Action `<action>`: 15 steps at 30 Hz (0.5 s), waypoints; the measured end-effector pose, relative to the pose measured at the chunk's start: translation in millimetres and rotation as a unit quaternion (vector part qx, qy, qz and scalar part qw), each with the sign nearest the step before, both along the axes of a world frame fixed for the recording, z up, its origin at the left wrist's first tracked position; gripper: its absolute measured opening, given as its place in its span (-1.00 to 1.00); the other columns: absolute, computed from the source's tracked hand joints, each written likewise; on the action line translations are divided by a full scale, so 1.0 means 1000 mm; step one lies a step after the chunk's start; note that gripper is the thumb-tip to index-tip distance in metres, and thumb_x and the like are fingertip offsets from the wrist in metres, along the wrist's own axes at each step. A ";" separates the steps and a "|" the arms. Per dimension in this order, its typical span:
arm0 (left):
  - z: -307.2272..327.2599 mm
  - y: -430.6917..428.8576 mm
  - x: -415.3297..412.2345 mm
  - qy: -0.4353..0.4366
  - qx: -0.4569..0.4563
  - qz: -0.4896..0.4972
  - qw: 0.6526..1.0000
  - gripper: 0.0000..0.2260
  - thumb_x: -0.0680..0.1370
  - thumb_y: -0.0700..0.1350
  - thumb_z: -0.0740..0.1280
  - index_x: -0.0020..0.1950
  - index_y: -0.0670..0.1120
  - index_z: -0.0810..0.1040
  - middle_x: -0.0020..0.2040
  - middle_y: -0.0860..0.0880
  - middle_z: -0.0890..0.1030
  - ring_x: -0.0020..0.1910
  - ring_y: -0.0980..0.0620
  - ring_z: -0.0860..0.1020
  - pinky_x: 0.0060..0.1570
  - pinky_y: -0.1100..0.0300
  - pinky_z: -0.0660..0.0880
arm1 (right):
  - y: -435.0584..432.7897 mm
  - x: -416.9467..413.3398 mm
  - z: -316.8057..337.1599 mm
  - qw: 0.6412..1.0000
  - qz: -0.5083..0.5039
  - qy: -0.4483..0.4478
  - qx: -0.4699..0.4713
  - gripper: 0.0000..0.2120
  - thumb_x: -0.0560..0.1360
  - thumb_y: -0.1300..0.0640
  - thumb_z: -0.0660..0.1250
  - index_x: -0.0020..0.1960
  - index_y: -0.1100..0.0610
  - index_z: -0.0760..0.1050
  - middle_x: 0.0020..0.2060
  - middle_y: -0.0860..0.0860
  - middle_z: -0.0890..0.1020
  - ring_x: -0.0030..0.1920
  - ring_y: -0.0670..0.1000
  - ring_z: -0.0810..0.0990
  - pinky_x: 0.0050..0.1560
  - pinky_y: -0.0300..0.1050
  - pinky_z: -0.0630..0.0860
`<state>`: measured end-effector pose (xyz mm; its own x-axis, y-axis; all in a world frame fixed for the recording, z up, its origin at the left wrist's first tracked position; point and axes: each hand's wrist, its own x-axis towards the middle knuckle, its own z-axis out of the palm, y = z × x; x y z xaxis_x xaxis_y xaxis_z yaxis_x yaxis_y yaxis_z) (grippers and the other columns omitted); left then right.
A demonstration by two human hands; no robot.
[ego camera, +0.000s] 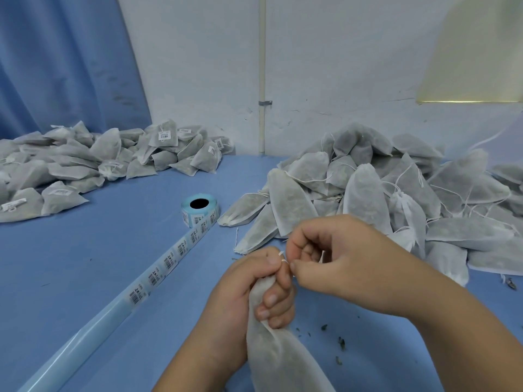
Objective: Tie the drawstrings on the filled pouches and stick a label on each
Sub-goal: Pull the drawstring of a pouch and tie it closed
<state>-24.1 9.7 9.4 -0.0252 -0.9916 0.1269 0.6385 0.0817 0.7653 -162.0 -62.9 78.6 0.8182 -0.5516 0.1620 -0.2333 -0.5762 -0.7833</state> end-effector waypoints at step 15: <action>0.007 0.004 0.012 -0.143 0.047 0.024 0.988 -0.83 0.34 -0.01 0.41 -0.32 -0.11 0.61 -0.48 -0.01 0.40 -0.60 0.15 0.24 -0.54 0.30 0.28 | -0.010 0.000 -0.009 0.999 0.031 0.008 0.039 -0.94 0.27 0.10 0.32 -0.32 0.09 0.52 -0.49 -0.07 0.37 -0.44 -0.08 0.29 -0.42 -0.22 0.27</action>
